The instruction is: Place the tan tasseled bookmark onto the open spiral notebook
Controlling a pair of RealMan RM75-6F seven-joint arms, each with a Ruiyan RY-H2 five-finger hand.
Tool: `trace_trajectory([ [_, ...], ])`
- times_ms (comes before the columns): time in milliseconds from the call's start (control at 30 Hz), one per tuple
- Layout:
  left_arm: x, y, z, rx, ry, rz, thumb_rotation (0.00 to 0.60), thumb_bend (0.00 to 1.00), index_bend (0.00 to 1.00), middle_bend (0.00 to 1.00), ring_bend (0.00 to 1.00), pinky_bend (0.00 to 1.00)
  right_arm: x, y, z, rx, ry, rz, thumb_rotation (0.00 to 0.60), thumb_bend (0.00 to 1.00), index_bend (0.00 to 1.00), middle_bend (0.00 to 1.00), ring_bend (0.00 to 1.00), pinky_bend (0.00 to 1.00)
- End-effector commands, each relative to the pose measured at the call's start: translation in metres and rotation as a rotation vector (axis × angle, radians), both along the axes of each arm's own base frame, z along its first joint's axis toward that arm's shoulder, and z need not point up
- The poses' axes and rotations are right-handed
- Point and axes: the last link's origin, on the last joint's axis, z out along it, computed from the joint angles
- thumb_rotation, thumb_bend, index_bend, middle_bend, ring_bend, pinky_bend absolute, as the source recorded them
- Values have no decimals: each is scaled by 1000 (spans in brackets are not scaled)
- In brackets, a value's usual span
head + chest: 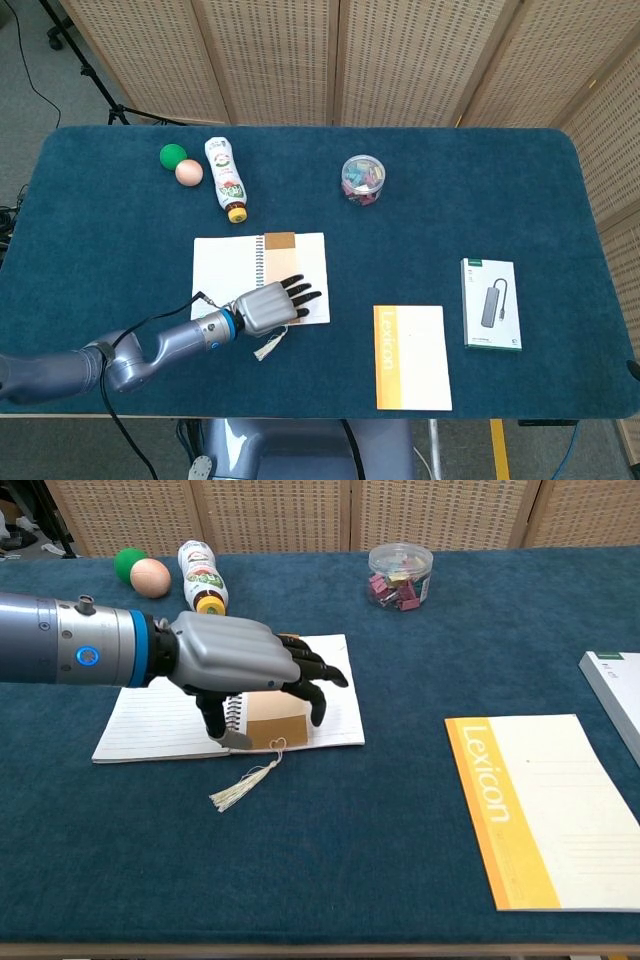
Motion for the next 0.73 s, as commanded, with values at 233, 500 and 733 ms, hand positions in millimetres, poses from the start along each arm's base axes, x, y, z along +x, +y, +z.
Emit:
trace_trajectory([
  [233,-2,2,53,124,-301,137,600,96,61,0,0,0,3,-1,-3,15,0,29,600,0,0,0,0,0],
  [500,-85,-33,119,395,-397,450,600,0,0,0,0,0,8,1,-3,31,-27,76,600,0,0,0,0,0],
  [733,-146,-79,154,550,-486,653,600,0,0,0,0,0,13,3,-2,29,-44,114,600,0,0,0,0,0],
])
